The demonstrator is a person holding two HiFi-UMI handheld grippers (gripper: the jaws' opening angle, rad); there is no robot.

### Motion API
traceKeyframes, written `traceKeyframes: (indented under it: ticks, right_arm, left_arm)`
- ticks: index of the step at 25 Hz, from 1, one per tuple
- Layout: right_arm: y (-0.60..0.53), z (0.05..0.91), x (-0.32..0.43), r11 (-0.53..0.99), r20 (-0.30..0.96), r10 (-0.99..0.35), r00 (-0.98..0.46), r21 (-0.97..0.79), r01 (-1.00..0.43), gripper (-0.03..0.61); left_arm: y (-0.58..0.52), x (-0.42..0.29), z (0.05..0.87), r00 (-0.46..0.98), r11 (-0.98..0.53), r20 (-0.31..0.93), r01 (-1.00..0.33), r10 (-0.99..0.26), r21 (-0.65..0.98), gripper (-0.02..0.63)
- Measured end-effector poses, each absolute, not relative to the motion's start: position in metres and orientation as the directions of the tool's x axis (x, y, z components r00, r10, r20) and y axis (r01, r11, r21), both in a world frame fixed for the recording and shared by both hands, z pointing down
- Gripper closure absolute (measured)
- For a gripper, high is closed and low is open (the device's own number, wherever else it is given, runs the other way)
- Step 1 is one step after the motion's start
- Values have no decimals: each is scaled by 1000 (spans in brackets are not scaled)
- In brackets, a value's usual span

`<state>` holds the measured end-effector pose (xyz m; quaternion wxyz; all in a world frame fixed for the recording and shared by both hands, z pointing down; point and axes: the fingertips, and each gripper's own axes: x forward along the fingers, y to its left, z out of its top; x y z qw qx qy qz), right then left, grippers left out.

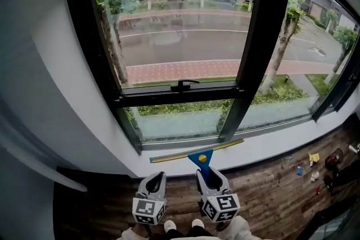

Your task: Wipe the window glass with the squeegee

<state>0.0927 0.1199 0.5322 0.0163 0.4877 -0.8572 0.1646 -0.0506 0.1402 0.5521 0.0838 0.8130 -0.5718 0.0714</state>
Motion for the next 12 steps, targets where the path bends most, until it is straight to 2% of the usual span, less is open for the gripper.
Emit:
traceKeyframes:
  ticks: [12]
  right_arm:
    - [109, 497, 81, 460, 170, -853, -494, -201, -865, 439]
  left_arm:
    - [138, -91, 509, 301, -299, 101, -953, -948, 42, 614]
